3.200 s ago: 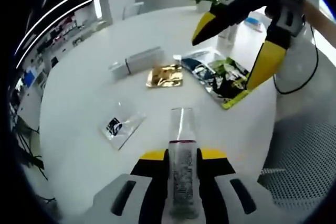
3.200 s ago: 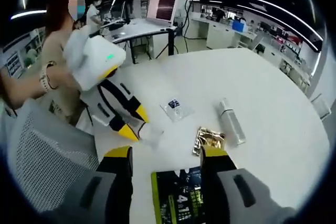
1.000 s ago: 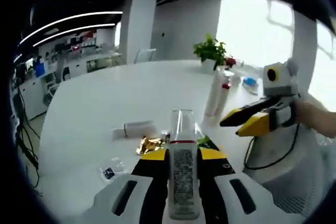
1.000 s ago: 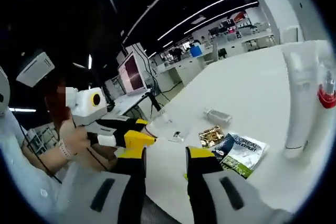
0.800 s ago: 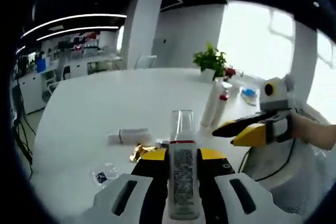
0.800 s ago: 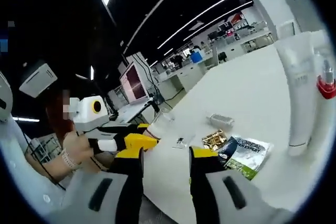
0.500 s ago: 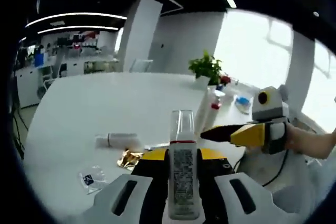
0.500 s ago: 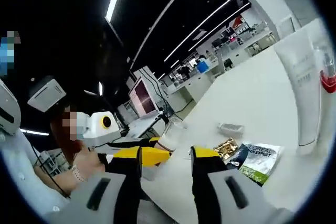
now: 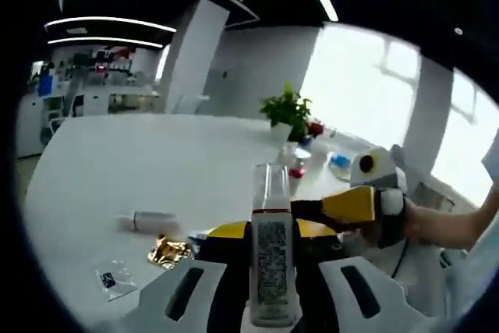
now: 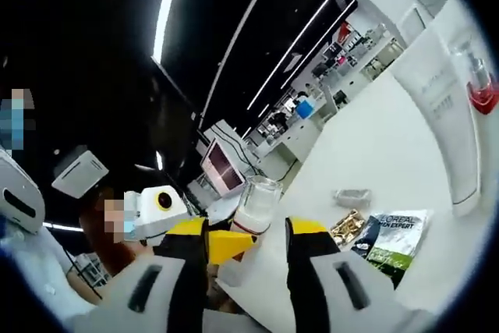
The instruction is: Arrange the skincare products in the storage area until every visible bottle or jar stands upright without overlapping.
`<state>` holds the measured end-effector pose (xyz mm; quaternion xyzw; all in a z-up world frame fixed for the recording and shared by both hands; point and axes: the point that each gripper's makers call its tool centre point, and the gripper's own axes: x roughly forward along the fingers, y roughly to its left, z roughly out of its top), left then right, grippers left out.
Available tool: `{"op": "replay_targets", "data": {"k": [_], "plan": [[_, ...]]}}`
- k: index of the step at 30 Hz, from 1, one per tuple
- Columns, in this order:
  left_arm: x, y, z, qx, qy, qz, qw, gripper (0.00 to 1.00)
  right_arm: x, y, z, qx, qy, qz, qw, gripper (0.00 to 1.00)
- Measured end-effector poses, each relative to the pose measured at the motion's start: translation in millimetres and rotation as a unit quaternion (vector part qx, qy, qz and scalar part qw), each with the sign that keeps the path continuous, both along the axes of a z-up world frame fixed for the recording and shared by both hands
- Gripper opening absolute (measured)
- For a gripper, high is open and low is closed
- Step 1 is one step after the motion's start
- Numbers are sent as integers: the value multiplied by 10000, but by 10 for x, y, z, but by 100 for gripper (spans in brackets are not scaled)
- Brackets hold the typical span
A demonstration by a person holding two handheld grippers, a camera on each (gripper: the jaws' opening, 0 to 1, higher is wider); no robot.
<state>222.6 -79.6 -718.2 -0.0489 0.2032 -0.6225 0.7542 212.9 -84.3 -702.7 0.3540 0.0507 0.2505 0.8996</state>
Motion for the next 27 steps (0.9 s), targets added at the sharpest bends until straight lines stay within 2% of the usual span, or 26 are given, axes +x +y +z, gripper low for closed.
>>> {"op": "replay_targets", "data": {"k": [3,7,12,15,18,21,24,27], "plan": [[-39,-84,16,-163,129,-288,9994,17,-3,-4,34,126,-55,5,9999,36],[-72,-140,2,-215,290,-514,9980,17,-1,-59,56,22,-120,-129,9998,35],[-189,-194,42,-493,643,-903,9926,17,8,-187,115,262,-217,-347,9988,32],[-232,-215,16,-536,745,-1000,9907,17,6,-199,147,433,-259,-347,9981,31],[-241,-212,39,-738,1124,-1029,9856,17,8,-215,149,403,-265,-394,9981,29],[-230,-185,27,-787,1259,-1070,9831,17,18,-252,136,445,-227,-479,9976,26],[-262,-178,-7,-763,1319,-1103,9821,17,15,-289,152,584,-241,-510,9967,24],[-328,-194,-35,-675,1280,-1132,9830,17,11,-262,108,377,-157,-492,9980,24]]}}
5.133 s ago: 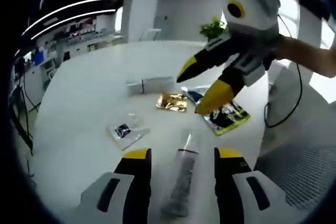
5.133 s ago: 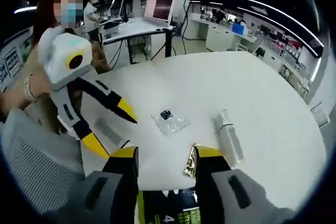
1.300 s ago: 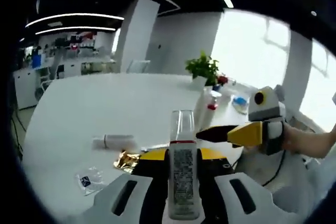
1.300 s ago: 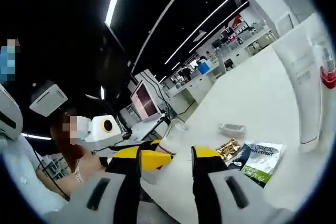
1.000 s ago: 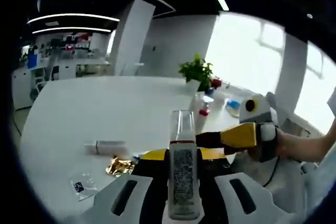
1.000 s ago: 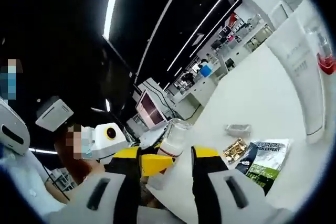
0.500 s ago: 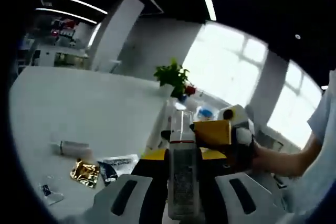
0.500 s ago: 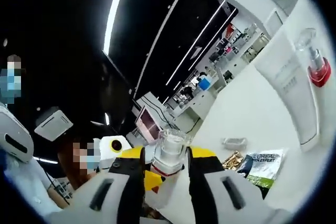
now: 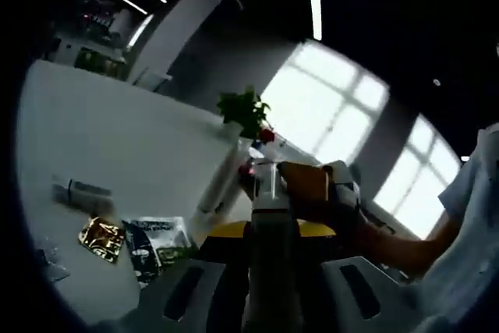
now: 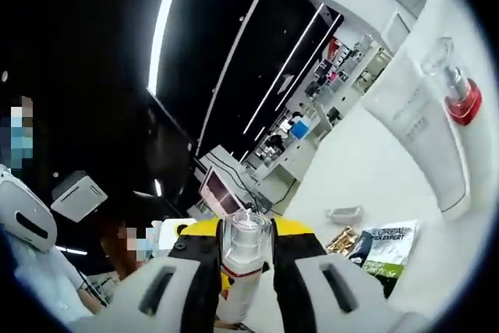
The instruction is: Arrange the skincare products in the storage area until every visible bottle or jar stands upright without overlapping.
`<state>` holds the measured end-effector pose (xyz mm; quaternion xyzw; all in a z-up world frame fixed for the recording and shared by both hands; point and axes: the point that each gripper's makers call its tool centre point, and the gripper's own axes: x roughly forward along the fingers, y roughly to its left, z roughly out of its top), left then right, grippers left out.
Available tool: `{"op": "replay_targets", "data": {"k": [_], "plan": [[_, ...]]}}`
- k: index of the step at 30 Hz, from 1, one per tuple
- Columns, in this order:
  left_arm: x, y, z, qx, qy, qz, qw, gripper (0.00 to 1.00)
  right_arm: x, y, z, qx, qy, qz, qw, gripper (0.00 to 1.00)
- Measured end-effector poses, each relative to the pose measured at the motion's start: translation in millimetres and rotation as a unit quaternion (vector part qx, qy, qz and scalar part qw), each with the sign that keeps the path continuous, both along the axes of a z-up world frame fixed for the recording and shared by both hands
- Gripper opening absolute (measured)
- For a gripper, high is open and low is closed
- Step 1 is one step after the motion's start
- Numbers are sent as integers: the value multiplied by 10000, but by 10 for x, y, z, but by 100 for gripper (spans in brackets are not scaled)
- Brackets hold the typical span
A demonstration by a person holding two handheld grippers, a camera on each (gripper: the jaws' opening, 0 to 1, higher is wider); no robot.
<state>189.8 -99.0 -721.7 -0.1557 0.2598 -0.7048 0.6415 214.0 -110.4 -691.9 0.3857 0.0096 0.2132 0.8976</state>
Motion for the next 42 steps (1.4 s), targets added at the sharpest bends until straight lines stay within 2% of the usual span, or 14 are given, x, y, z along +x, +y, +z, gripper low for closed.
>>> {"op": "replay_targets", "data": {"k": [5,9,13,15,18,19,22,24,26,27,31,35,38,42], "plan": [[-8,5,9,-3,-83,-32,10000,17,2,34,-49,89,116,100,9998,27],[-33,11,-30,110,-235,-25,9997,17,-12,79,-70,-97,151,136,9997,25],[-30,23,-66,183,-360,-46,9992,17,-27,78,-107,-27,260,189,9995,24],[-30,10,-86,247,-485,-49,9985,17,-34,83,-100,-153,231,191,9994,23],[-12,10,-144,399,-674,4,9969,19,-35,106,-117,-600,209,197,9978,22],[-14,9,-156,425,-720,-2,9965,19,-38,115,-117,-645,205,199,9975,22],[24,27,-163,425,-752,46,9962,20,-45,99,-116,-924,194,137,9954,22],[55,25,-173,436,-797,152,9958,27,-53,49,-105,-1284,171,20,9916,22],[72,32,-221,553,-872,202,9945,36,-72,27,-69,-1412,135,8,9899,22],[74,31,-239,605,-921,215,9937,37,-81,-7,-50,-1515,102,-14,9884,22],[54,30,-287,756,-955,198,9924,32,-99,-175,-158,-1996,317,-92,9793,22],[96,65,-339,904,-937,306,9910,34,-140,-278,-194,-2100,386,-91,9769,22],[98,83,-363,951,-815,323,9916,34,-179,-359,-242,-2726,403,-2,9613,22],[95,99,-389,1036,-855,320,9904,33,-178,-437,-236,-2962,325,1,9546,22]]}}
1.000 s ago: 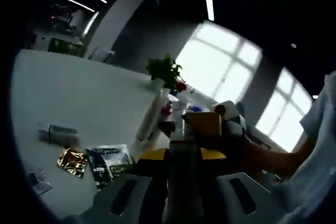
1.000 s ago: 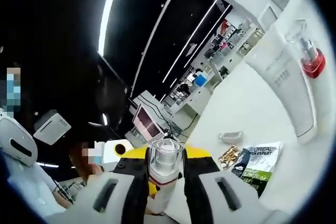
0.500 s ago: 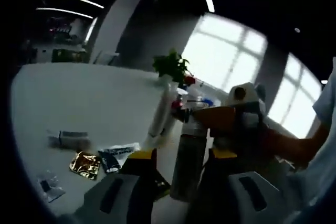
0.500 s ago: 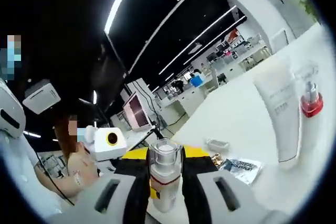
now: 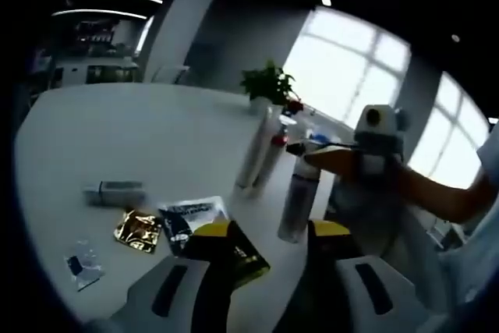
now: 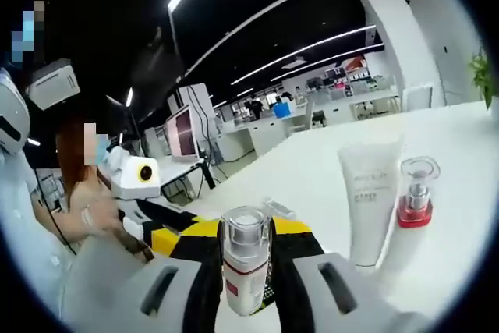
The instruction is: Arrange the skincare products in the storage area until every visible bottle or jar stands upright without overlapping.
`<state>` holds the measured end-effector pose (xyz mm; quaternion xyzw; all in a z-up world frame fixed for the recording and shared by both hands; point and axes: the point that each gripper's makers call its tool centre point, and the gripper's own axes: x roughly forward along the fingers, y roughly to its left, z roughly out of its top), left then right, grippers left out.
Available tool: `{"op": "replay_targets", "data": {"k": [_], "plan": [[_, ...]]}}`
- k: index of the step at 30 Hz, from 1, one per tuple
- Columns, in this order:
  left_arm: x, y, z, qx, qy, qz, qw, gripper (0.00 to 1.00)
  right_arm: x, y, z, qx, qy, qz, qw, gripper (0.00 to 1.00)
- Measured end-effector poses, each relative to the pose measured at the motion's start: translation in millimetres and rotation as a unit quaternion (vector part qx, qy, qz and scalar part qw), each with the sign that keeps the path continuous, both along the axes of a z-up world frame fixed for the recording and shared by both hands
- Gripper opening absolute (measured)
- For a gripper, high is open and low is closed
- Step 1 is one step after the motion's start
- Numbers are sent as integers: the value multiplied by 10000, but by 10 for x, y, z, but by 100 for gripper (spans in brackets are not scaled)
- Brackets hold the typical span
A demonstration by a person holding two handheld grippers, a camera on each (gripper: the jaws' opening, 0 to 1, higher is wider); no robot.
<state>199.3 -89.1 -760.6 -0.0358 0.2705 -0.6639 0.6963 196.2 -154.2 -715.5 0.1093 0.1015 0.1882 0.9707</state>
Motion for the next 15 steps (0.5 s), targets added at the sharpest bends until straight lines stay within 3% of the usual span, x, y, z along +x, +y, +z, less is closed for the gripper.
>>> {"op": "replay_targets", "data": {"k": [6,15], "plan": [[33,24,9,-21,76,80,9999,33,-13,-98,-72,-698,17,229,9973,22],[30,34,-13,45,33,57,10000,32,-11,-154,-169,-1012,-205,427,9937,22]]}}
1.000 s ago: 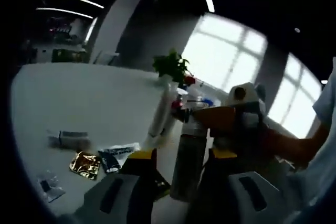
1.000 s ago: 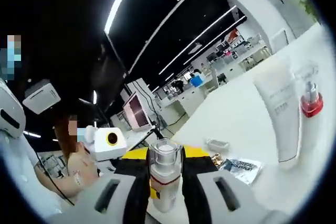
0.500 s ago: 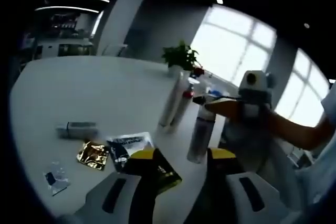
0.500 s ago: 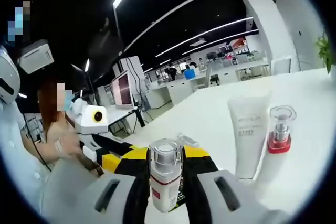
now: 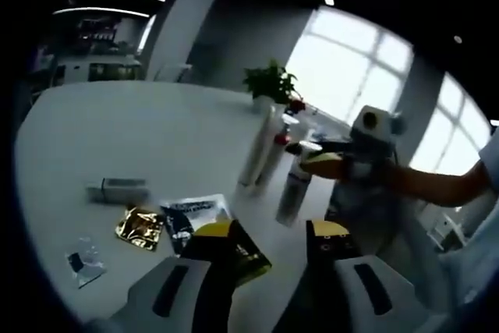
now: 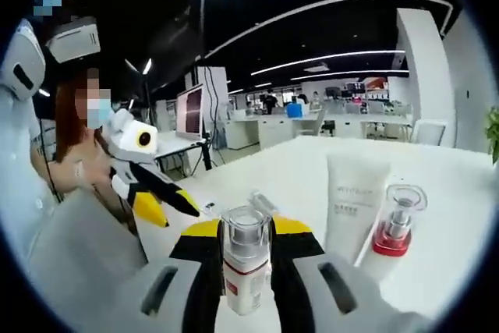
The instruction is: Arrange the skincare products in the storage area until every visible bottle or jar stands upright without overlapping.
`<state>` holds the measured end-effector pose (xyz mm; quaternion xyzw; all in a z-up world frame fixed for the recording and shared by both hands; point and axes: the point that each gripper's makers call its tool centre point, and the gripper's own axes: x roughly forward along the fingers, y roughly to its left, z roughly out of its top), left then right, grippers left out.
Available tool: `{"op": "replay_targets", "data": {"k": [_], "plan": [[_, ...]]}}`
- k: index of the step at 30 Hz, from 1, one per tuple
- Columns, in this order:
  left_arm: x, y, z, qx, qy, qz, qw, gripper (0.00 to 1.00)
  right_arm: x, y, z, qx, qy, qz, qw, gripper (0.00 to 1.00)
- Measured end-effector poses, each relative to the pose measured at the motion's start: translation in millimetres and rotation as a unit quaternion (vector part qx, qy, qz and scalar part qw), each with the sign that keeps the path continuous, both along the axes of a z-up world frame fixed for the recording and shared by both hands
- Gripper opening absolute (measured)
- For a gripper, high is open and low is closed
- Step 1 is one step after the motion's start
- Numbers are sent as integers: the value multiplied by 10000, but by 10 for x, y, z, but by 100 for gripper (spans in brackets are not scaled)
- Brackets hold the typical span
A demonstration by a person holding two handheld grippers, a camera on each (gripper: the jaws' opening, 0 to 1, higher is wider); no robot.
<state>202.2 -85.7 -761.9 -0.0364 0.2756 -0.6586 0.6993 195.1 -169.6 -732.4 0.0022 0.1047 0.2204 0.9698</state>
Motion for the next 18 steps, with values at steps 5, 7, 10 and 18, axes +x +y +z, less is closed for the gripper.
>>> {"op": "replay_targets", "data": {"k": [5,7,10,18], "plan": [[28,13,-18,16,30,29,10000,32,22,-34,-92,-136,75,-54,9999,22],[26,15,-26,30,41,28,10000,32,38,-7,-115,-164,101,-30,9998,22],[24,11,-39,56,48,13,10000,32,42,34,-160,-270,142,49,9995,22],[-8,10,-71,122,69,-51,9999,32,45,59,-207,-346,151,239,9990,22]]}}
